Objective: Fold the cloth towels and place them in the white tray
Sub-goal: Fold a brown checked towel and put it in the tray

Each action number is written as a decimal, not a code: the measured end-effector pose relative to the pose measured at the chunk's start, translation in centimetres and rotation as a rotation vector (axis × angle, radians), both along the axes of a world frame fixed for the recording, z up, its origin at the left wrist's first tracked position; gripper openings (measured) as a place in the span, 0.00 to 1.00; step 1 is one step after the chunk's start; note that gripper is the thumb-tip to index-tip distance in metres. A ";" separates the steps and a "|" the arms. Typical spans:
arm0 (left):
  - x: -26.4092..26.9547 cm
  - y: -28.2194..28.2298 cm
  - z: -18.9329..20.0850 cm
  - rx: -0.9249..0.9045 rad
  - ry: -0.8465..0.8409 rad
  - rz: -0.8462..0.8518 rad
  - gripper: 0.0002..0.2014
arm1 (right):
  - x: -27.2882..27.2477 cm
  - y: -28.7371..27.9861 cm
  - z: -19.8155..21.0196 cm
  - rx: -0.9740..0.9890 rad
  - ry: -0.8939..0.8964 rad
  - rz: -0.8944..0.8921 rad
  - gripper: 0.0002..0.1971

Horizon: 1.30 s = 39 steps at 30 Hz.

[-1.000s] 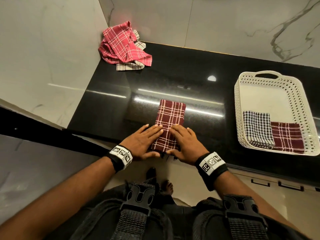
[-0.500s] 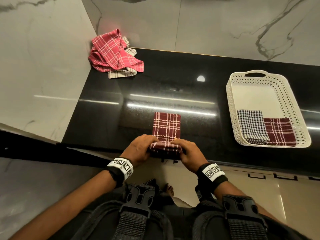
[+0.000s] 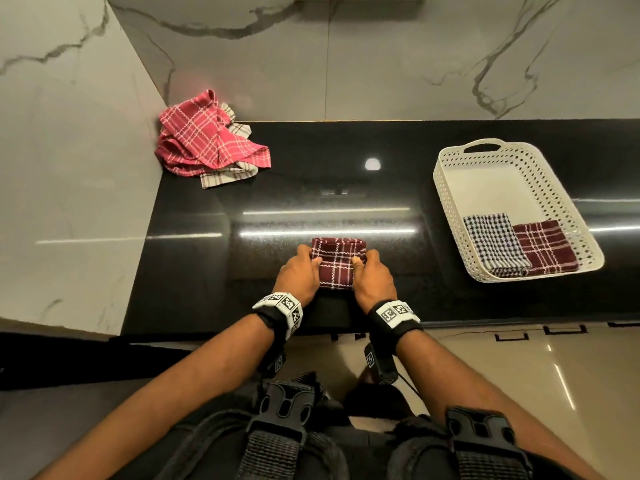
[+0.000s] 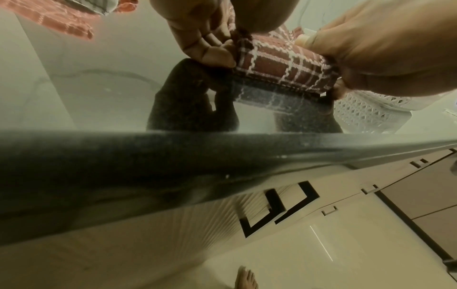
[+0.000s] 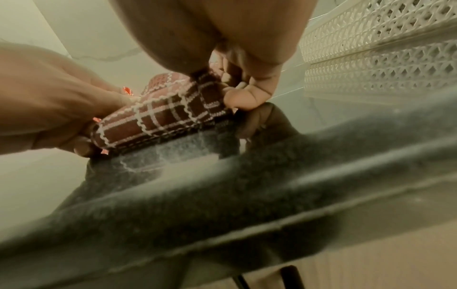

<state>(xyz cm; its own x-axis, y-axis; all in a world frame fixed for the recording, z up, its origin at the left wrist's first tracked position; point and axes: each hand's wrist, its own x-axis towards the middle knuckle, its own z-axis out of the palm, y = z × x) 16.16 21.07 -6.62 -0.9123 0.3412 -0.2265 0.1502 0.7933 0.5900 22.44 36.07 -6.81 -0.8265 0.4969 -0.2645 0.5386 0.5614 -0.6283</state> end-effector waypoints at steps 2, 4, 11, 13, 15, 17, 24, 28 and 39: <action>-0.4 0.4 -0.1 -0.006 -0.001 0.034 0.12 | -0.6 0.0 0.2 0.027 -0.043 -0.021 0.14; -0.8 0.8 0.0 -0.013 0.000 0.070 0.11 | -1.2 0.4 0.0 0.059 -0.072 -0.014 0.16; 0.1 0.0 0.8 0.025 0.113 0.073 0.11 | -1.3 1.6 1.3 0.072 -0.008 -0.022 0.15; 1.0 -0.7 0.6 -0.025 0.399 -0.083 0.11 | 0.1 1.3 1.5 0.223 0.145 0.056 0.14; 1.5 -1.0 0.0 -0.073 0.616 -0.320 0.16 | 1.4 0.6 1.3 0.366 0.198 0.220 0.19; 1.2 -0.8 -1.1 -0.142 0.668 -0.557 0.24 | 1.9 -0.2 0.8 0.391 0.099 0.423 0.28; -1.5 -0.7 -2.3 -0.447 0.392 -0.636 0.34 | -0.6 1.0 -1.2 0.431 -0.179 0.684 0.35; -2.1 -0.2 -1.6 -0.442 0.257 -0.629 0.36 | -1.2 1.8 -1.3 0.381 -0.224 0.730 0.38; -6.7 2.5 1.3 -0.367 -0.073 -0.396 0.35 | 1.5 1.8 -0.6 0.091 -0.061 0.196 0.20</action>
<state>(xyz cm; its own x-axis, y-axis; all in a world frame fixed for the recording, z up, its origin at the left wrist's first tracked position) 9.46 23.60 -5.34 -0.7073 0.5422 -0.4536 0.4484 0.8402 0.3050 23.95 37.90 -7.46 -0.8936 0.3521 -0.2784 0.4488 0.7123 -0.5397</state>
